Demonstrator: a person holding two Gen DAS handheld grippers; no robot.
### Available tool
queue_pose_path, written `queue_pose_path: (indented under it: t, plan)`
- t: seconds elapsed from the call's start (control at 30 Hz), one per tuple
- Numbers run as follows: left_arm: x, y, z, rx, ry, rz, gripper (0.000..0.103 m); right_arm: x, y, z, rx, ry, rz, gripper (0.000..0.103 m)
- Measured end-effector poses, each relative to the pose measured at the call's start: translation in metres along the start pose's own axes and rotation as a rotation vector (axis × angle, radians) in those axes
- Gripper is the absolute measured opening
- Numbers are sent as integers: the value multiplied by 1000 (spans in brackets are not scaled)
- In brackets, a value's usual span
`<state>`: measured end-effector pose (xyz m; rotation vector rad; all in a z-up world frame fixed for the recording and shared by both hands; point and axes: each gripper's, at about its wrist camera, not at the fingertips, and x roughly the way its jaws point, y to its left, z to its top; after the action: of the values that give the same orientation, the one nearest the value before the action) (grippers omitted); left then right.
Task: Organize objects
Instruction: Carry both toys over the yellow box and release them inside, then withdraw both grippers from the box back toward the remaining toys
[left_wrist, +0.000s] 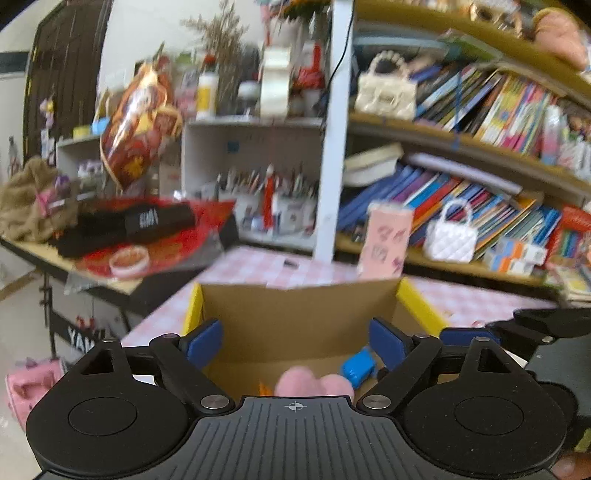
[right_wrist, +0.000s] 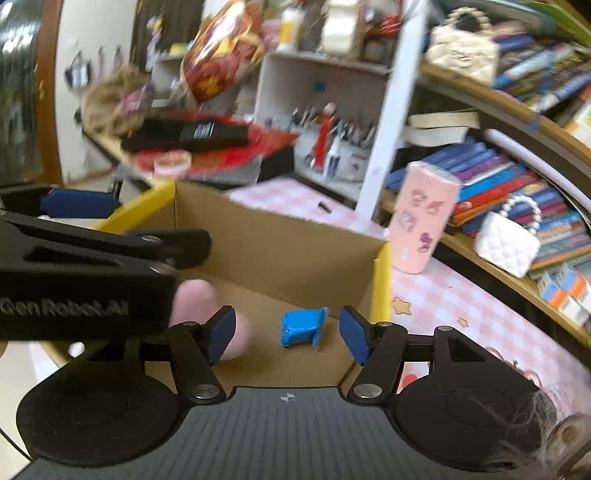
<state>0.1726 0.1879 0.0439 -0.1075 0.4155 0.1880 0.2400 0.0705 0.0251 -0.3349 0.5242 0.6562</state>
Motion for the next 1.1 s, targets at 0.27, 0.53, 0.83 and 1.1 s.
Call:
queue_pose_path:
  t: [0.27, 0.53, 0.83, 1.1]
  plan:
    - [-45, -10, -15, 22, -5, -65, 91, -76, -10, -25, 126, -87, -96, 60]
    - [-86, -10, -56, 75, 70, -110, 91, -115, 18, -75, 173, 4, -165, 60]
    - [-122, 2, -83, 79, 126, -124, 91, -147, 53, -117, 246, 71, -229, 60]
    - [-146, -11, -105, 91, 154, -174, 91, -175, 68, -142, 302, 107, -279, 60]
